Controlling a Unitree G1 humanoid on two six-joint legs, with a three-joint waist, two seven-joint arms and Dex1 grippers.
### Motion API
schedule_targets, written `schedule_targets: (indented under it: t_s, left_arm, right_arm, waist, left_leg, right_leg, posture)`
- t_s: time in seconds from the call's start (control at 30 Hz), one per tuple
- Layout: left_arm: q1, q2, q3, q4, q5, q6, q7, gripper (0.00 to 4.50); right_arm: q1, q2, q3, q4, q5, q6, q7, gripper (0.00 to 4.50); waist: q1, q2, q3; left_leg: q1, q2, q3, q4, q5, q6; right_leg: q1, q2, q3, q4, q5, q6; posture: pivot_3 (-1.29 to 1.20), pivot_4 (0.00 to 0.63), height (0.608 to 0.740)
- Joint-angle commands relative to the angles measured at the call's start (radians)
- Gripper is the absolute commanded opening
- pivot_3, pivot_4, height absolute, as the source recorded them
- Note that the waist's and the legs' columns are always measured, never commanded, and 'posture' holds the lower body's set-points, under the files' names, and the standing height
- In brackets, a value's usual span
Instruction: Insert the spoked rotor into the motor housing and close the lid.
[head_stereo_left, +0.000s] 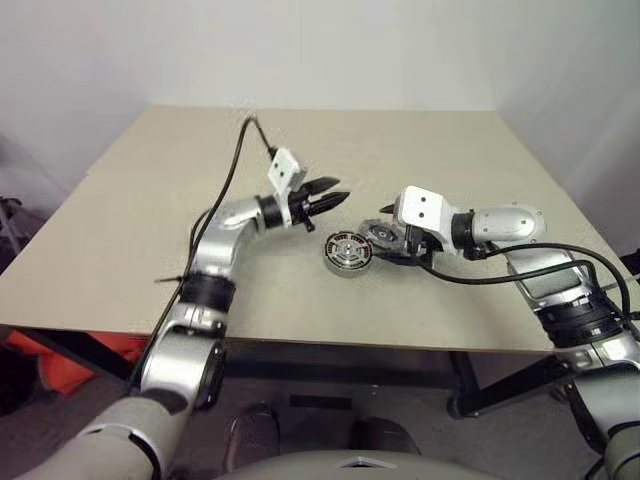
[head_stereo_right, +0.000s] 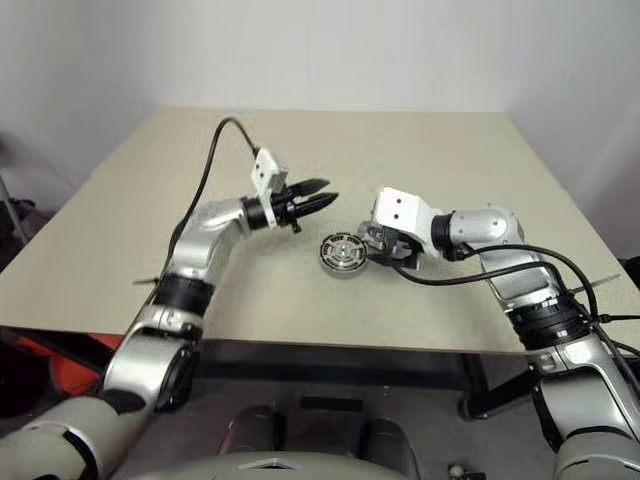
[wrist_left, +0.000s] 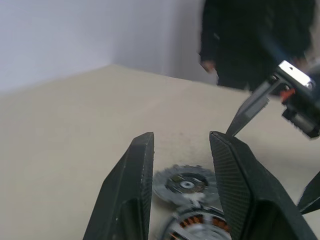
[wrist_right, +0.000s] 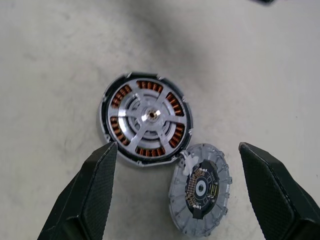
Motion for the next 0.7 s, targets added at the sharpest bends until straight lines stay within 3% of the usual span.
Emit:
schedule_targets:
  t_s: [0.03,0.27,0.7]
  left_arm:
    - [0.099,-0.034,0.031,-0.210,-0.066,0.085,0.124,1.84]
    - [0.295,-0.082,0.040,-0.376,-0.088,0.116,0.296,1.84]
    - [0.373,-0.064,-0.010,-0.414,-0.067,0.063,0.397,1.84]
  right_arm:
    - [-0.065,0.016,0.023,0.068,-0.027,-0.074,0.052,4.37]
    - [-0.138,0.065,0.083,0.183,-0.080,-0.183,0.135,4.37]
    - [-0.251,0.172,0.188,0.456,-0.231,-0.406,0.184,4.37]
  waist:
    - [-0.001,0.000,0.000]
    - [-0.023,0.000,0.000]
    - [-0.031,0.000,0.000]
  left_leg:
    - [0.000,0.000,0.000,0.000,0.000,0.000]
    - [0.000,0.001,0.001,0.000,0.000,0.000]
    - [-0.003,0.001,0.000,-0.001,-0.001,0.002]
  right_leg:
    - [0.001,0.000,0.000,0.000,0.000,0.000]
    - [0.001,0.002,-0.001,-0.003,0.000,0.001]
    - [0.000,0.002,-0.001,-0.007,0.000,0.000]
  posture:
    - [0.00,0.000,0.740]
    - [0.00,0.000,0.740]
    - [0.00,0.000,0.740]
